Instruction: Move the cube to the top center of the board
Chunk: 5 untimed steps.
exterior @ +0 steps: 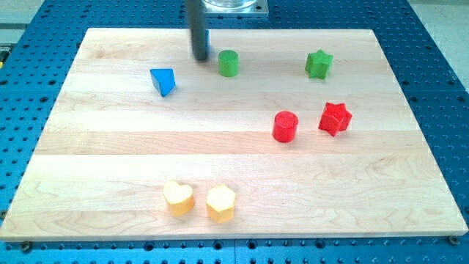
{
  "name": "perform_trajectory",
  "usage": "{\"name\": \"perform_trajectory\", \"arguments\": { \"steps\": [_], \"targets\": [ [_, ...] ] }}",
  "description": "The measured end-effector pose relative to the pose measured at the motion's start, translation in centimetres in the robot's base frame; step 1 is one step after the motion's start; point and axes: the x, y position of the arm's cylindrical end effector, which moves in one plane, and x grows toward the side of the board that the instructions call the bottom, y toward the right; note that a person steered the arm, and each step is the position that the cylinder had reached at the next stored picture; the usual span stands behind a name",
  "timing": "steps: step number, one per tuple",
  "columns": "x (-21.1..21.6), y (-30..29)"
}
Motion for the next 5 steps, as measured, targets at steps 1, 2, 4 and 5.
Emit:
{"name": "perform_trajectory", "arguments": {
  "steps": [1,2,4,5],
  "targets": [
    [0.9,-5.6],
    [0.7,-10.8],
    [-4.1,-1.6],
    [-4.0,-2.2]
  ]
}}
